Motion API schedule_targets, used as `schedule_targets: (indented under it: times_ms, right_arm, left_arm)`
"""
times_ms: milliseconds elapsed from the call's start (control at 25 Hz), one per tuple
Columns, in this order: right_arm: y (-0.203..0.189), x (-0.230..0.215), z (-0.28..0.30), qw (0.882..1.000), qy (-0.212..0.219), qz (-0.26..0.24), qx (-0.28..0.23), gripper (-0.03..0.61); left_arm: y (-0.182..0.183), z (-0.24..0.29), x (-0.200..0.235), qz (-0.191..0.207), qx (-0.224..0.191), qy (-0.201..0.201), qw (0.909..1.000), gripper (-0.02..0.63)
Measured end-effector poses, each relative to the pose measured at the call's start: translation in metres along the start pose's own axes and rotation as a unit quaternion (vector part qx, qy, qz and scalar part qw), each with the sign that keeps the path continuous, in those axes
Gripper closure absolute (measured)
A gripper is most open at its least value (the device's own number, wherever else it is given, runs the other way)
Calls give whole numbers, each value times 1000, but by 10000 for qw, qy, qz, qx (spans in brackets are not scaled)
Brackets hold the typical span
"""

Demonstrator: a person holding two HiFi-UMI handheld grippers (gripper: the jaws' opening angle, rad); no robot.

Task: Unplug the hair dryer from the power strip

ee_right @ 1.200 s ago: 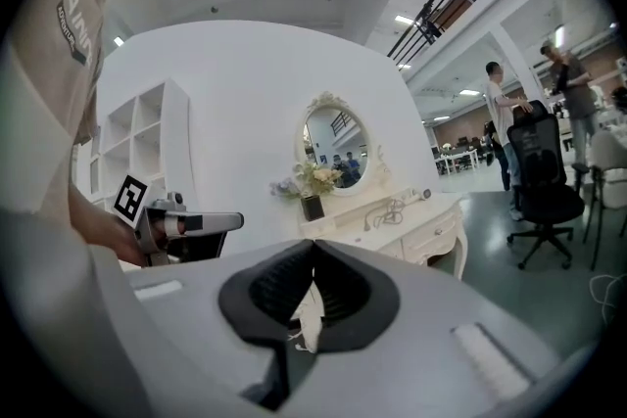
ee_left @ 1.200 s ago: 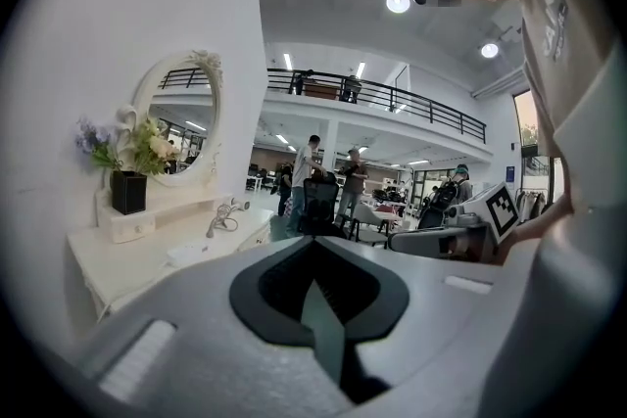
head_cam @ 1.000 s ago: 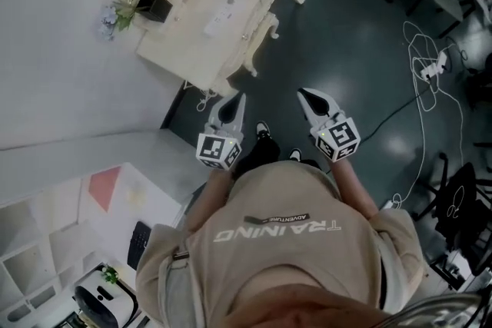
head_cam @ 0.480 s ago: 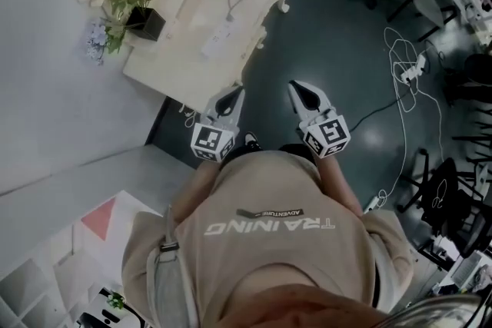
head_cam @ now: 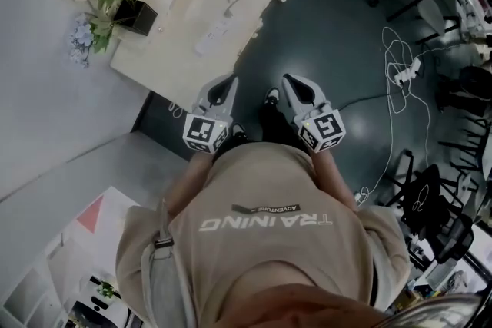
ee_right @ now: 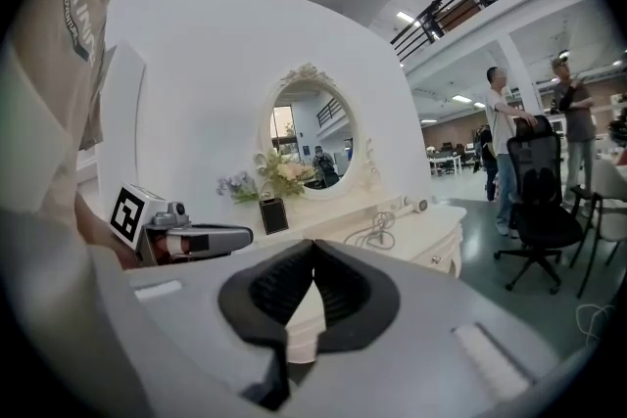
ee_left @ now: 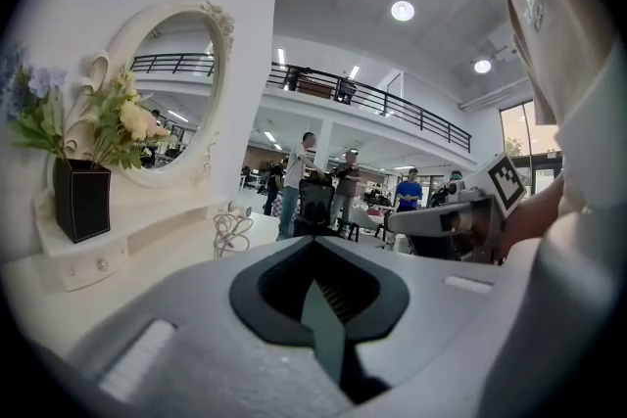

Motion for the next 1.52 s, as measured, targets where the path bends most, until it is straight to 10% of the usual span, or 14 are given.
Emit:
schedule_targets:
  times_ms: [800, 1520]
  right_arm:
    - [38, -185, 55, 9890, 1476, -3, 84, 575]
    - [58, -156, 185, 9791, 1756, -698, 754, 575]
  left_arm:
    - [39, 133, 7, 15, 278, 1783, 9836, 607]
    - [35, 151, 102, 315, -53, 1474, 9886, 607]
Point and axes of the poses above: the fingertips, and each gripper's own axes: z forward along the fingers, x to its left, y out of its top, the point moved 2 cm from there along -z, backward along the fingers, and after that the axes turned 12 degrees about y, right-handed, at the moved point
